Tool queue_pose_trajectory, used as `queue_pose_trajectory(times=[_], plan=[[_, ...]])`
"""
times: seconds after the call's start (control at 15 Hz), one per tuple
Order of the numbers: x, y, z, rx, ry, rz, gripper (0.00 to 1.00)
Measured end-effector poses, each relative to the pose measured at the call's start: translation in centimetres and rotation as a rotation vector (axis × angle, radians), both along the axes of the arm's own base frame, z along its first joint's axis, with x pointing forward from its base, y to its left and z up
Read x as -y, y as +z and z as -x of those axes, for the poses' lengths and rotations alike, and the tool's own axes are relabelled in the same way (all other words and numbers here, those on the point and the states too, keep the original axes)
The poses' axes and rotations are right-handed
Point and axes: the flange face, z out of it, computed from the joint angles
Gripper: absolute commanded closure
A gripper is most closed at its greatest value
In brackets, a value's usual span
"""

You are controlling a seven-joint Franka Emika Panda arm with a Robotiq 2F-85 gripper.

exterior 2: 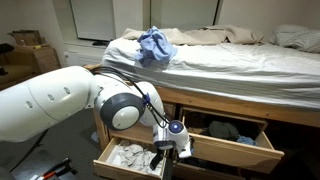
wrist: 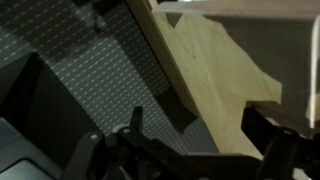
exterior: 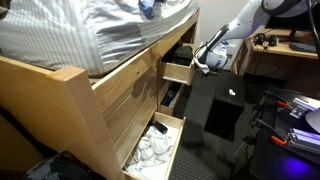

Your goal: Close the top drawers

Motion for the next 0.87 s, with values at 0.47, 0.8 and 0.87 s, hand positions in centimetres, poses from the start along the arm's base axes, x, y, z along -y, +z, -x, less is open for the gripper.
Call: queue_pose_trajectory(times=[0.47, 0.8, 0.87], plan=[[-1.7, 4.3, -6.4, 0.118, 0.233, -0.023, 0.00], [-1.5, 4.1, -6.2, 0.116, 0.237, -0.022, 0.00], [-1.5, 4.1, -6.2, 0.116, 0.237, -0.023, 0.00]])
